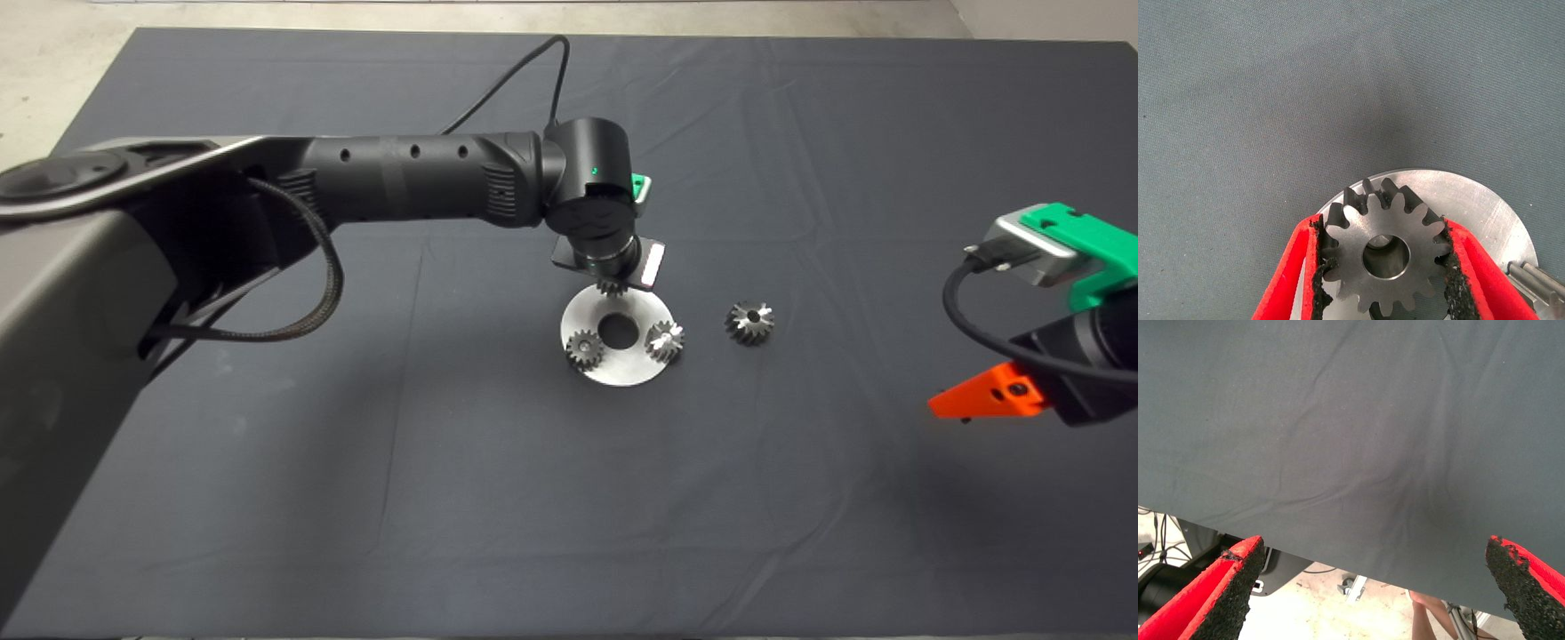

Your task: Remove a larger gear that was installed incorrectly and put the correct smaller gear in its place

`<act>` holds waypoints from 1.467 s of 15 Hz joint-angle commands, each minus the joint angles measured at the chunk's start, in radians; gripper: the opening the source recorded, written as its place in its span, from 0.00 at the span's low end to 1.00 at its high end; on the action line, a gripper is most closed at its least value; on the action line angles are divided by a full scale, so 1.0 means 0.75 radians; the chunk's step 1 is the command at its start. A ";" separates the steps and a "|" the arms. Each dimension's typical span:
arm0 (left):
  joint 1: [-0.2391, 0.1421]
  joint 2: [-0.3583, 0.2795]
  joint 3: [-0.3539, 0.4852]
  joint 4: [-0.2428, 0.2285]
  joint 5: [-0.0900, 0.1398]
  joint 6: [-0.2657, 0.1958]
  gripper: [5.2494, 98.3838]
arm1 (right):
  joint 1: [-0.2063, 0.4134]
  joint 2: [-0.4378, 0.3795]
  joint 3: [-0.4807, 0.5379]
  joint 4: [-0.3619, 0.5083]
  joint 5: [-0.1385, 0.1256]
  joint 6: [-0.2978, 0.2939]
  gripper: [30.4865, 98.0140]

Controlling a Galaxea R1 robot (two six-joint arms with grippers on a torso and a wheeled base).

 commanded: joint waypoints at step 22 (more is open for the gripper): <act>-0.437 -0.002 0.337 -0.186 0.234 -0.066 0.46 | 0.027 -0.005 0.006 0.045 -0.051 0.005 0.85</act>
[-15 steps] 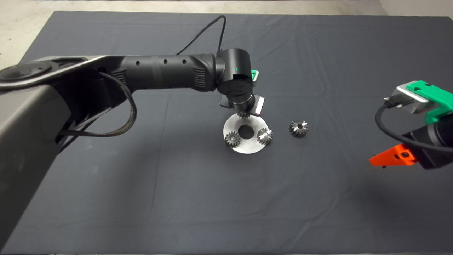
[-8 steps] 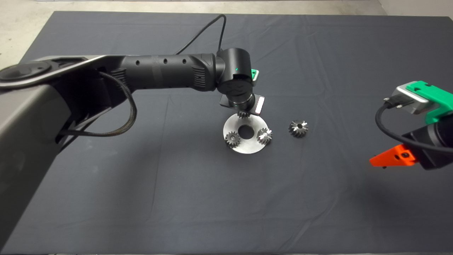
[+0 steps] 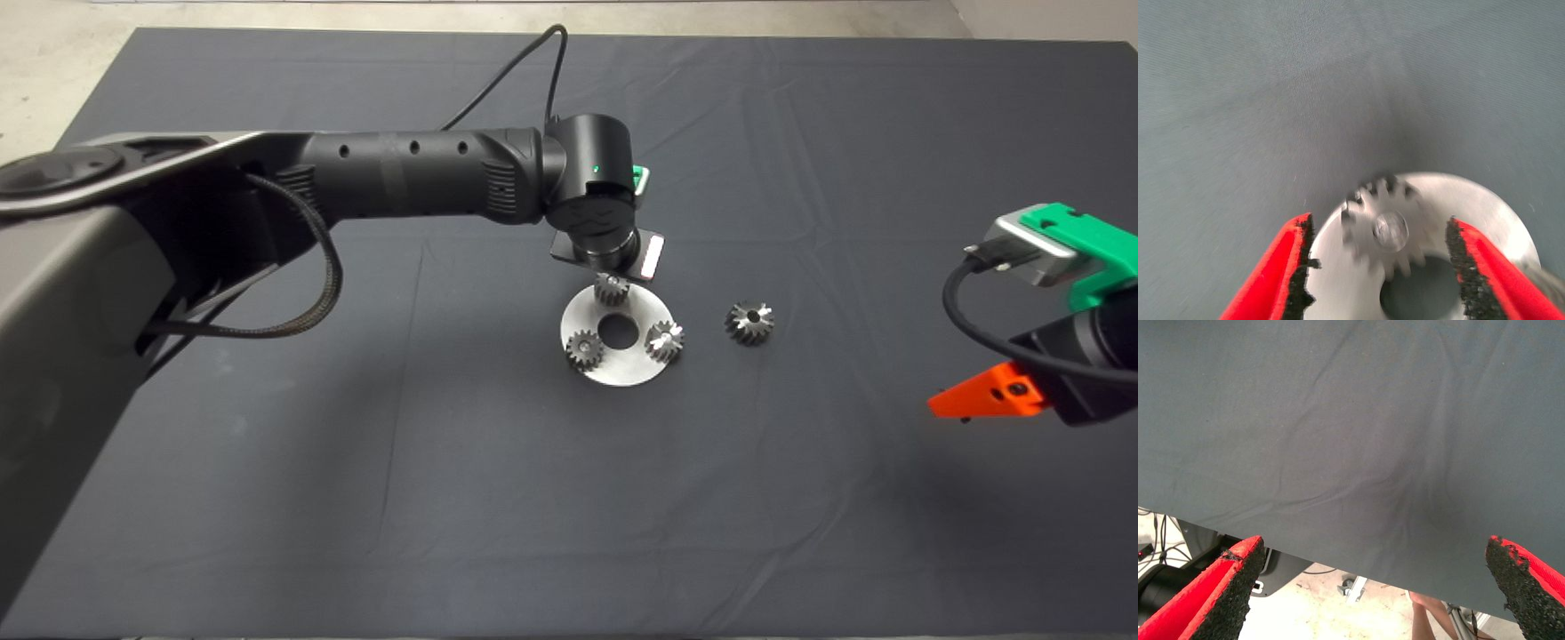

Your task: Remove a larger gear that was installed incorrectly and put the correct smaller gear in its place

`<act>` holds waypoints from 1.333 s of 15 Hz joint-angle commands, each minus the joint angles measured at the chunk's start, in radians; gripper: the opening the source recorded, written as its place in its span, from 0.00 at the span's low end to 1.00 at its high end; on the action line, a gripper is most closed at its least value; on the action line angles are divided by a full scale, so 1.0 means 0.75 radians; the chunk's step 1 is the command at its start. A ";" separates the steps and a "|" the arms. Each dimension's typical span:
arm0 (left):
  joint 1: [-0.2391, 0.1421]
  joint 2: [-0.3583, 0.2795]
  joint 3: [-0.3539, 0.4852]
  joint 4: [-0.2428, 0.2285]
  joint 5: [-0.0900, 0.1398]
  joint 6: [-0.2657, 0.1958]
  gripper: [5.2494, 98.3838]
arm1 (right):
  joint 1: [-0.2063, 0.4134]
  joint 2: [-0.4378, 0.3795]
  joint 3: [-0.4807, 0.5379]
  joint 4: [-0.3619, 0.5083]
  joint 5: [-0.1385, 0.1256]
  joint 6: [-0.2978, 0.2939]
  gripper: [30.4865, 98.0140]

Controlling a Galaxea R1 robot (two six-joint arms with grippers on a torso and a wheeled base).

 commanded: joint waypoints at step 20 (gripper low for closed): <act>-0.635 -1.319 1.466 -0.943 0.161 -0.270 0.78 | 0.014 -0.058 0.090 0.042 -0.038 0.019 0.96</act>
